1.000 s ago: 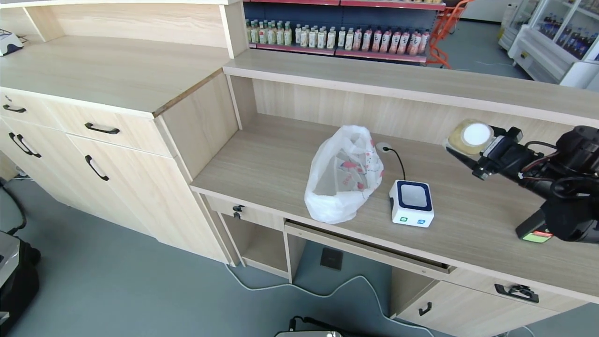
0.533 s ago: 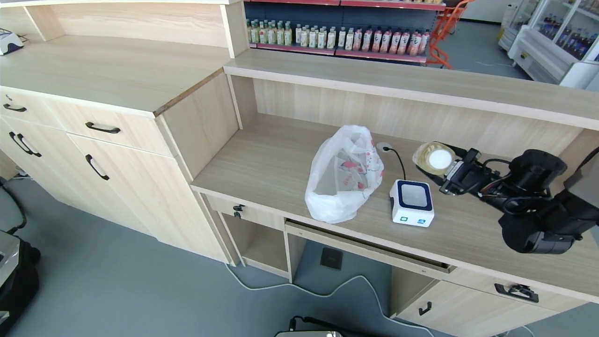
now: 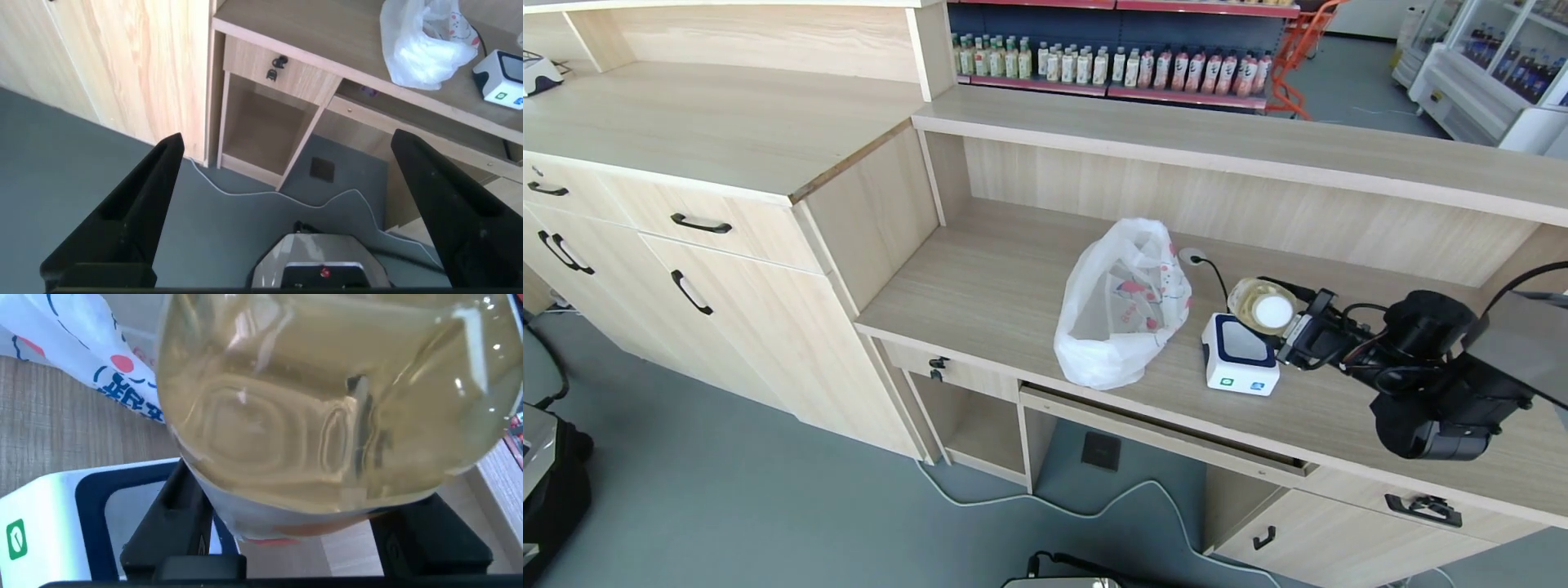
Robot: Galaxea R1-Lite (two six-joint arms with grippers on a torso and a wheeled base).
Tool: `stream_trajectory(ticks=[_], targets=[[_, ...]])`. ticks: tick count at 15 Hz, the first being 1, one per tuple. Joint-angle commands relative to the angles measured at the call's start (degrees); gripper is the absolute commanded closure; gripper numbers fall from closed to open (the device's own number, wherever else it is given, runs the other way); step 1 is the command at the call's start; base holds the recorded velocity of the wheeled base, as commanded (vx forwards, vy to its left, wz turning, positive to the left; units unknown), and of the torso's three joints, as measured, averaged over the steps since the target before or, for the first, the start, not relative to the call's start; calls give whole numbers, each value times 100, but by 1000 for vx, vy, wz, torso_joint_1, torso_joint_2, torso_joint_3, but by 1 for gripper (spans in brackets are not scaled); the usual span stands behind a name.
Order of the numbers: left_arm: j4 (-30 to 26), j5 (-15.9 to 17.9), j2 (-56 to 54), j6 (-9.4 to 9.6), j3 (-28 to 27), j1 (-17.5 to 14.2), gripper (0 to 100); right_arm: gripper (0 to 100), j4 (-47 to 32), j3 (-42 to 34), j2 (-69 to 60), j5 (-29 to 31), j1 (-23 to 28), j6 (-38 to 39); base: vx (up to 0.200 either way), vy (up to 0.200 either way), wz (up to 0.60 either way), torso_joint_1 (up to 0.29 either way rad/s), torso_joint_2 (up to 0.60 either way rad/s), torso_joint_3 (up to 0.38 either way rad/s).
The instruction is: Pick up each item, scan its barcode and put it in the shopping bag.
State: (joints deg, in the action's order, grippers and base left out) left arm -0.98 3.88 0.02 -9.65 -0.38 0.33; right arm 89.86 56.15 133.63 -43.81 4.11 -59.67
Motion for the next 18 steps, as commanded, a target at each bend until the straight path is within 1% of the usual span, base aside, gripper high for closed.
stream_trajectory(ticks=[1,7,15,16,18], targets=[[1,8,-2,-1,3,2,0,100,14,89,225,-22,-15,0,0,0,0,0,0,0],[1,8,-2,-1,-6,2,0,100,14,441,479,-75,-94,-27,0,0,0,0,0,0],[1,8,-2,-1,-6,2,0,100,14,423,506,-48,-86,-115,0,0,0,0,0,0],[1,-1,-2,-1,-6,2,0,100,14,441,418,-22,-94,-9,0,0,0,0,0,0],[1,-1,-2,-1,-6,2,0,100,14,449,22,-22,-94,738,0,0,0,0,0,0]])
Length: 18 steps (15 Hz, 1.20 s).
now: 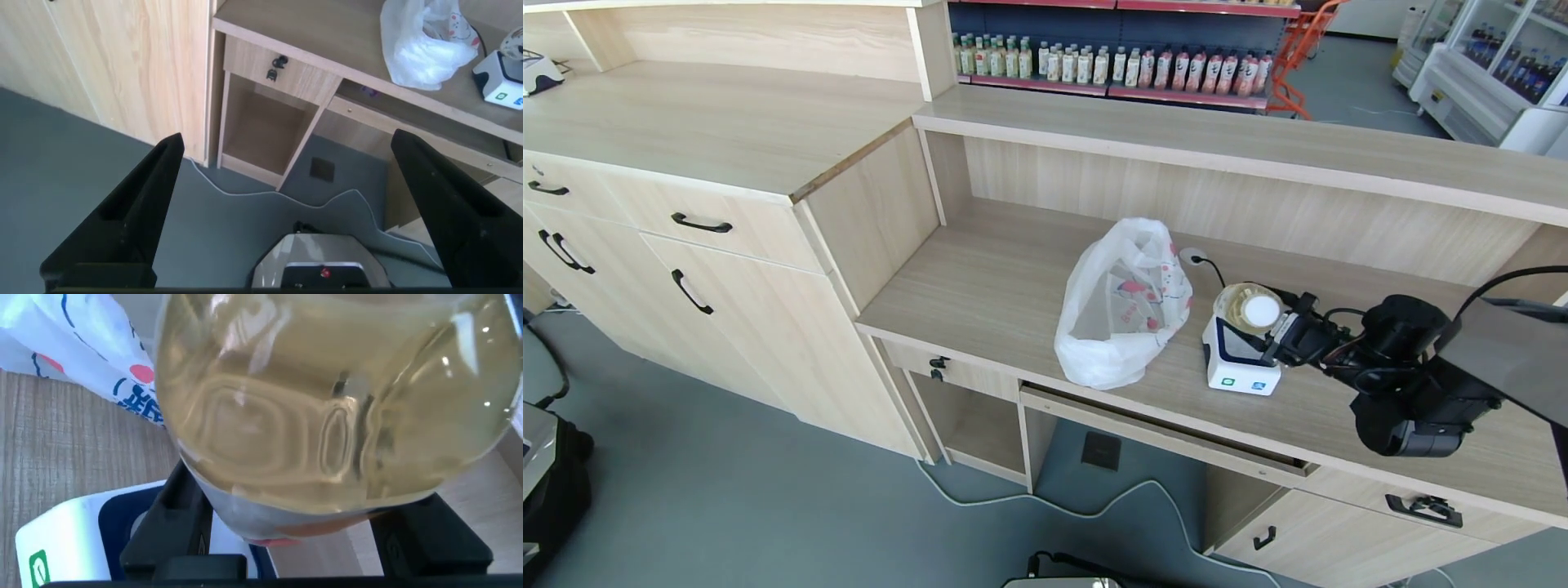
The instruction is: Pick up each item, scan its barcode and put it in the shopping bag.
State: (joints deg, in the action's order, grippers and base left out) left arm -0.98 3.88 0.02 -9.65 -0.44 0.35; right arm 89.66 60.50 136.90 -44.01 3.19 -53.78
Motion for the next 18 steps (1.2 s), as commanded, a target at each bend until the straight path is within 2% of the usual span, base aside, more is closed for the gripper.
stream_trajectory(ticks=[1,2,6,7,8,9,10,13,18], targets=[[1,-1,-2,-1,0,0,0,100,34,14,-700,59,-3,966,0,0,0,0,0,0],[1,-1,-2,-1,0,0,0,100,-151,-12,-1122,288,15,1626,0,0,0,0,0,0],[1,-1,-2,-1,0,0,0,100,-1399,-232,-2554,2089,340,3647,0,0,0,0,0,0],[1,8,-2,-1,9,0,0,100,-1539,-276,-2660,2283,349,3796,0,0,0,0,0,0],[1,8,-2,-1,9,0,0,100,-1996,-425,-2985,3153,357,4464,0,0,0,0,0,0],[1,-1,-2,-1,0,0,0,100,-2111,-504,-3073,3724,357,4869,0,0,0,0,0,0],[1,-1,-2,-1,9,0,0,100,-2234,-575,-3134,4014,366,5115,0,0,0,0,0,0],[1,-1,-2,-1,0,0,0,100,-2770,-1058,-3495,4339,472,5537,0,0,0,0,0,0],[1,-1,-2,-1,0,0,0,100,-2735,-1410,-3618,4383,472,5642,0,0,0,0,0,0]])
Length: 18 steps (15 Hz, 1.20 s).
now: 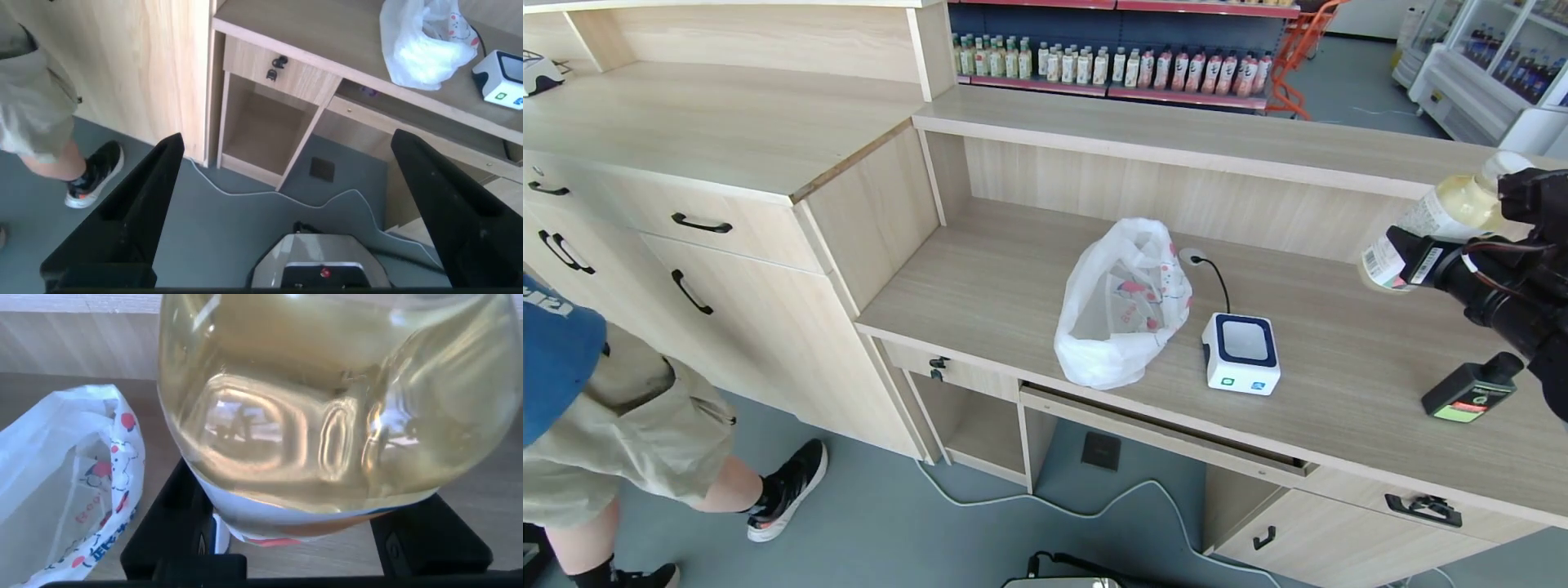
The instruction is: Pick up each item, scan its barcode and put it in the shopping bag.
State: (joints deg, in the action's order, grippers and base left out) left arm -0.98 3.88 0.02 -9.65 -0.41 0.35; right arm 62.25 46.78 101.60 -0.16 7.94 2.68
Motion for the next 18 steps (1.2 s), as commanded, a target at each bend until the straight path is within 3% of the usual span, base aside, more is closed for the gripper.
stream_trajectory(ticks=[1,18], targets=[[1,-1,-2,-1,6,0,0,100,7,-37,-96,-2,-3,-5,0,0,0,0,0,0],[1,8,-2,7,-2,0,0,100,-2,-309,-430,16,-3,-5,0,0,0,0,0,0]])
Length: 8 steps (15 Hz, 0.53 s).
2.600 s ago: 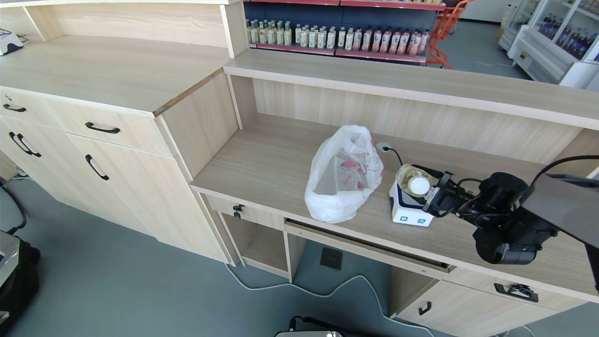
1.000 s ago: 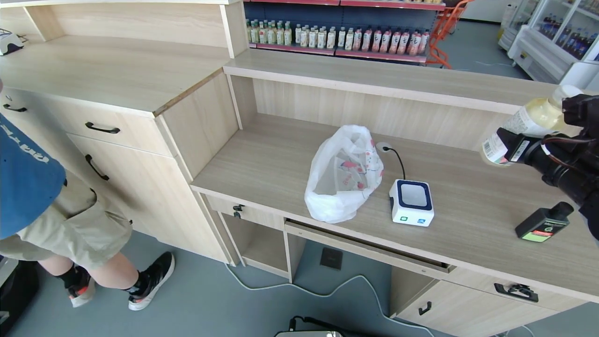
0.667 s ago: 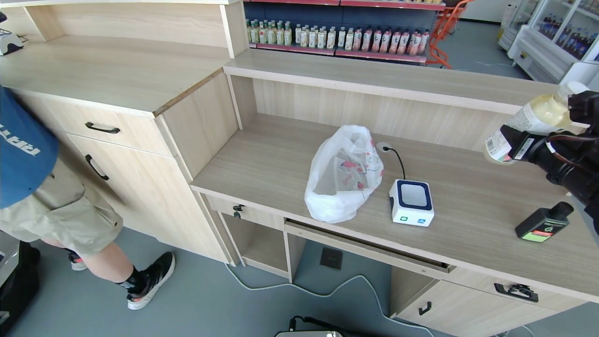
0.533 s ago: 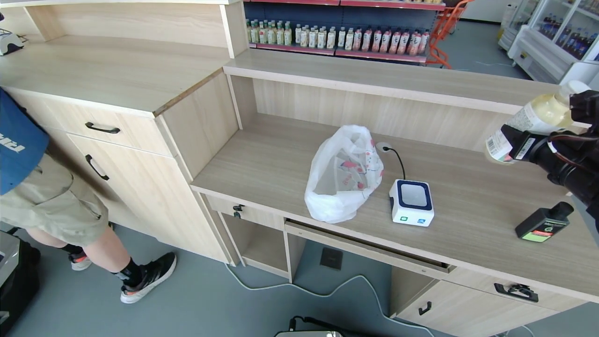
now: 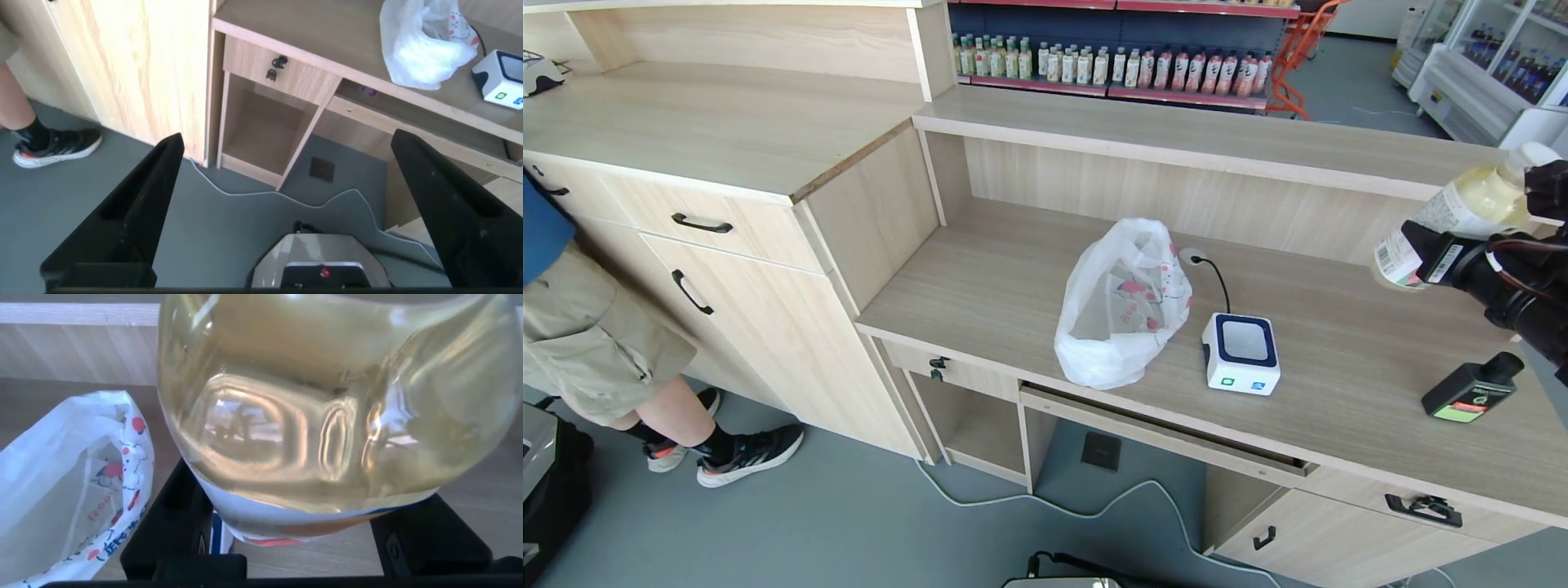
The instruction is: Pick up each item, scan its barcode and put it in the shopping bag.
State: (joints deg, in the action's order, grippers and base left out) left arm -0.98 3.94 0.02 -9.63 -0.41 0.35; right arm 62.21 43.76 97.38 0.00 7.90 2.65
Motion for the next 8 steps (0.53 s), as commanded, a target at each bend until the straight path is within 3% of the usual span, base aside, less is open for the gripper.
stream_trajectory(ticks=[1,8], targets=[[-8,2,-2,-4,-2,0,0,100,2,-17,-8,0,1,-1,0,200,0,2,7,2],[-8,2,-2,14,-2,0,0,100,2,80,88,53,-192,26,0,200,0,4,0,3]])
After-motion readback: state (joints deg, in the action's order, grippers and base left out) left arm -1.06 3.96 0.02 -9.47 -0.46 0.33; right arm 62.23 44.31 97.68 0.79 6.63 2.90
